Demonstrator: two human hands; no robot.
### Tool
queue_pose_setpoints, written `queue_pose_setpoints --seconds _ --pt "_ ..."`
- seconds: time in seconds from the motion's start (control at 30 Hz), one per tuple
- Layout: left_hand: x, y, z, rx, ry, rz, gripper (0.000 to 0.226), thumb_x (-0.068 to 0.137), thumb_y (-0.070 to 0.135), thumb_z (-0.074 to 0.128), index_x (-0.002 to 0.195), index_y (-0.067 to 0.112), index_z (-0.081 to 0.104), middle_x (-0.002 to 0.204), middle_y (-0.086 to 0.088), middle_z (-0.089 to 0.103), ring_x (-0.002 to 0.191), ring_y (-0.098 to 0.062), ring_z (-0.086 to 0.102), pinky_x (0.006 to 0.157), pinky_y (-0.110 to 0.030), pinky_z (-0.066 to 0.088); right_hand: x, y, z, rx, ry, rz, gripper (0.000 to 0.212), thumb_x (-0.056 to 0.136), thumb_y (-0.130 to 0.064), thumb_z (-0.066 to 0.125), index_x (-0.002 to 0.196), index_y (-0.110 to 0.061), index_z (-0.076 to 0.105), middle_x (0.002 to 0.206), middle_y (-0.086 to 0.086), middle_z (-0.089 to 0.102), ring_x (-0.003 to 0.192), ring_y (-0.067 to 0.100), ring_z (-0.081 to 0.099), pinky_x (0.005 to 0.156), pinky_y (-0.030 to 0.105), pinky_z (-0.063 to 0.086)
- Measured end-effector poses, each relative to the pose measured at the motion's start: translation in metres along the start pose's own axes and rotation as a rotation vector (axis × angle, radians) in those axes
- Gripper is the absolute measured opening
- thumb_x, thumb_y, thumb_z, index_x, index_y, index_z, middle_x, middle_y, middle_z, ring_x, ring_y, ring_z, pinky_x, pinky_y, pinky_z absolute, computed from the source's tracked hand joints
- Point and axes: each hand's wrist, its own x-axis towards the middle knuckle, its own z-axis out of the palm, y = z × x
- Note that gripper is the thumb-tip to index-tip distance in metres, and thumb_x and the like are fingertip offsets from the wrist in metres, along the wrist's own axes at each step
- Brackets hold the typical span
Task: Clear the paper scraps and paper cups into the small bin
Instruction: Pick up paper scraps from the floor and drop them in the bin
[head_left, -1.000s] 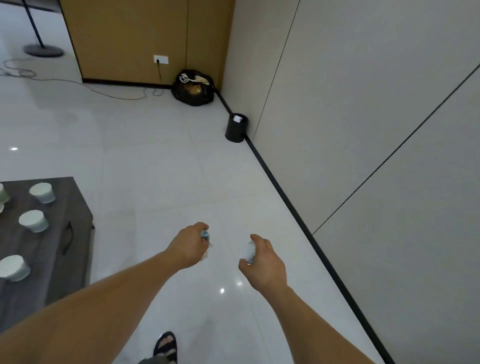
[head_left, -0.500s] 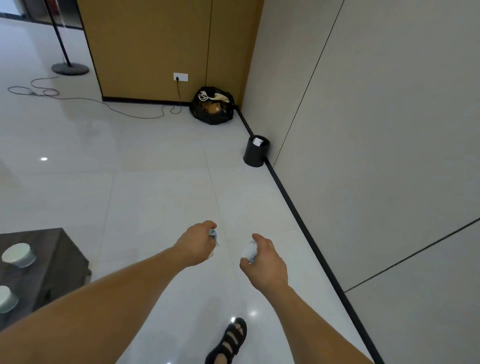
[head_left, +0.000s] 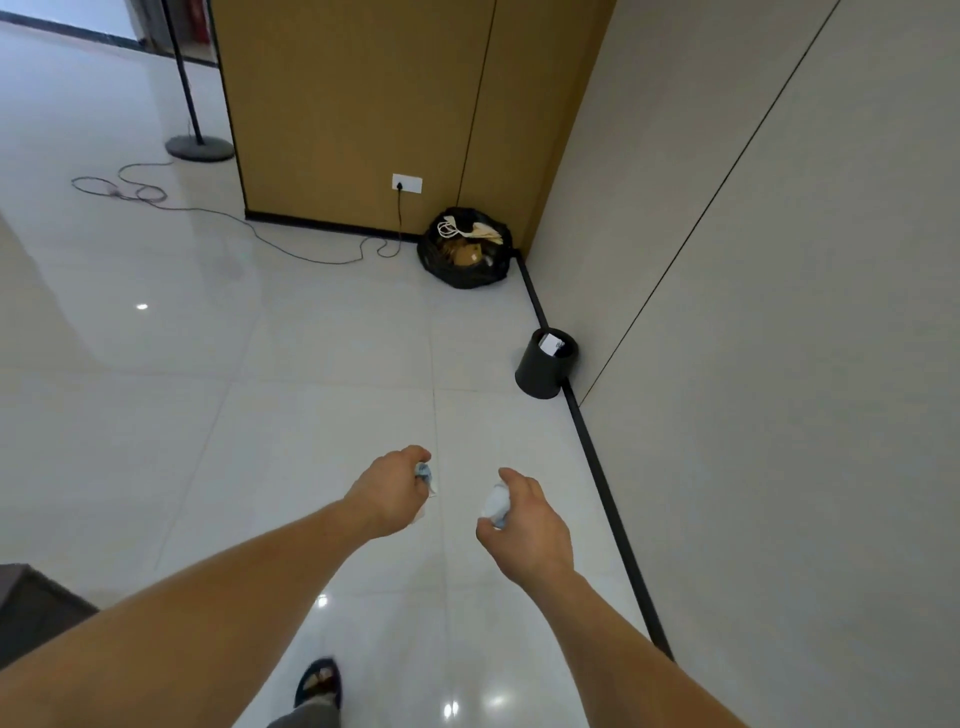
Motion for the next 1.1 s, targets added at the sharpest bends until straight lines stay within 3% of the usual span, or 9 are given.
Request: queue_pose_setpoints --seconds 0.3,0.5,0.7,0.97,1.1 --pt "0.218 0.022 -0.055 -0.019 -0.040 0.085 0.039 0.097 0.016 0.043 0.136 0.013 0.046 0.128 -0.009 0.057 0.112 -0.025 0.056 0.083 -0.023 0.043 0.198 -0.009 -0.030 -0.021 0.047 0.082 0.066 0.086 -0.039 0.059 0.145 -0.031 0.030 0.143 -0.010 0.039 0.112 0.016 0.056 0.088 0.030 0.049" --pt "0.343 0.059 -0.082 0.028 -0.072 0.144 0.041 0.098 0.019 0.041 0.139 0.014 0.044 0.132 -0.012 0.055 0.114 -0.027 0.056 0.090 -0.028 0.044 0.310 -0.014 -0.052 0.009 0.088 0.125 0.066 0.087 -0.039 0.059 0.145 -0.031 0.031 0.144 -0.010 0.040 0.114 0.015 0.056 0.090 0.033 0.049" --pt "0.467 0.089 -0.074 0.053 -0.135 0.148 0.041 0.099 0.021 0.043 0.140 0.018 0.043 0.134 -0.009 0.053 0.117 -0.026 0.055 0.094 -0.029 0.045 0.432 0.016 -0.062 0.027 0.070 0.158 0.067 0.087 -0.041 0.058 0.146 -0.031 0.029 0.145 -0.011 0.039 0.112 0.015 0.057 0.087 0.030 0.050" --pt "0.631 0.153 -0.087 0.093 -0.102 0.114 0.041 0.099 0.020 0.044 0.140 0.019 0.042 0.136 -0.009 0.052 0.115 -0.025 0.054 0.090 -0.026 0.046 0.604 0.057 -0.107 0.068 0.056 0.109 0.066 0.087 -0.038 0.060 0.146 -0.029 0.031 0.145 -0.007 0.040 0.118 0.017 0.054 0.090 0.034 0.049" --pt "0.700 0.189 -0.087 0.083 -0.100 0.153 0.041 0.100 0.020 0.045 0.141 0.019 0.042 0.137 -0.008 0.051 0.118 -0.025 0.053 0.094 -0.027 0.045 0.678 0.076 -0.132 0.058 0.058 0.112 0.066 0.087 -0.037 0.059 0.146 -0.029 0.031 0.144 -0.006 0.039 0.116 0.018 0.054 0.084 0.030 0.047"
